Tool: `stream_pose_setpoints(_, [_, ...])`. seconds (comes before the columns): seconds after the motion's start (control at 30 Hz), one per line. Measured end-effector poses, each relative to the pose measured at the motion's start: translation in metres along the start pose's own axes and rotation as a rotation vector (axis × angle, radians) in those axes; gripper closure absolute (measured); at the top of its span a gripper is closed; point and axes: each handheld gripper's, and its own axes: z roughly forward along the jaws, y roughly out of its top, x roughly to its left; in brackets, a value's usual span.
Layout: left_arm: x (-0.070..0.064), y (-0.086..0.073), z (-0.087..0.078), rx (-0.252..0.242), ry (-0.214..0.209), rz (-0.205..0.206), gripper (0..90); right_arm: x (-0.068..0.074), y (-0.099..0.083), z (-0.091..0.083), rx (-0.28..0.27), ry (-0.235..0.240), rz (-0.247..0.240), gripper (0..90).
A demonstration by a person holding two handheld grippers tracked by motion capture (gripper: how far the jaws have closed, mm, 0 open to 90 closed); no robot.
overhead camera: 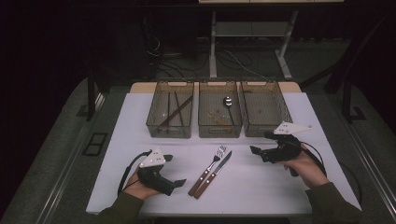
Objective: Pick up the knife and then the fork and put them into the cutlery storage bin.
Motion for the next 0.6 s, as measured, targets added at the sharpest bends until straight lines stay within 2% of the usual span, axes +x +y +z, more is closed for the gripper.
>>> stream_pose_setpoints(0.27, [0.001,0.0,0.0,-0.006,-0.001,-0.002,0.0,0.004,-0.033,-0.009,0.038,0.018,-0.003,17.5])
stream_pose_setpoints(0.6, [-0.001,0.002,0.0,0.008,0.016,-0.012,0.0,0.012,-0.06,-0.022,-0.009,0.015,0.051,17.5])
